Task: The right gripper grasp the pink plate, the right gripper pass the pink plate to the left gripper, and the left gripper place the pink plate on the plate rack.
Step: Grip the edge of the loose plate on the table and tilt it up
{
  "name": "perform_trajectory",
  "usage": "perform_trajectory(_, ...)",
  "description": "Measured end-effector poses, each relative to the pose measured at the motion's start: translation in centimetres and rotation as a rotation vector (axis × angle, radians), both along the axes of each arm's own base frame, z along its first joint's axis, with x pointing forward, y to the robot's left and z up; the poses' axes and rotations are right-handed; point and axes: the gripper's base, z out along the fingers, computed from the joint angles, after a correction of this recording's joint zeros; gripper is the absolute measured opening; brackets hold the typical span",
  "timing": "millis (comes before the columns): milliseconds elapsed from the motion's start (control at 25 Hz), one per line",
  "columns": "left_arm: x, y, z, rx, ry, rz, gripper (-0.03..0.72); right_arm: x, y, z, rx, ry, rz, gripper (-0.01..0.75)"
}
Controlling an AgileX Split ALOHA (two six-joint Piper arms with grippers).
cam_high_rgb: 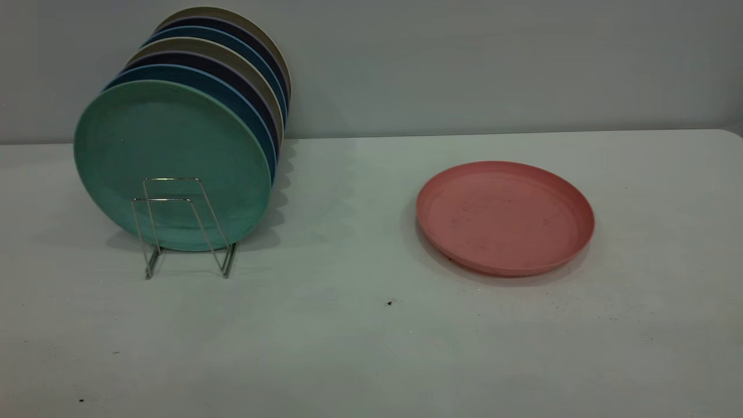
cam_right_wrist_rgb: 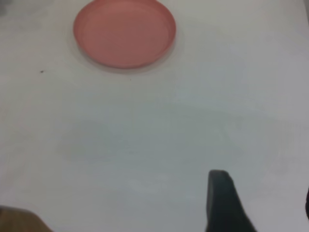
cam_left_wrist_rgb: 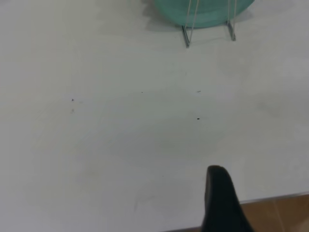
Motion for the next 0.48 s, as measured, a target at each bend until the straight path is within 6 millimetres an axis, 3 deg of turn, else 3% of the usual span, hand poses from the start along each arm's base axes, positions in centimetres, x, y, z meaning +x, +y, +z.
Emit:
perform_trajectory(240, 0.0, -0.5, 0.4, -0.063, -0.028, -0.025, 0.472, 0.0, 0.2, 0.2, 0.042, -0.012, -0.006, 0.417)
perform_trajectory(400, 0.2, -0.5, 2.9, -0.120, -0.123, 0.020, 0.474, 0.9, 0.5, 1.6, 0.094, -0.054, 0.005, 0.440)
perform_trajectory(480, 1.4, -0.4, 4.2, -0.115, -0.110, 0.028, 0.491, 2.2, 0.7, 2.8, 0.118, -0.057, 0.010, 0.460)
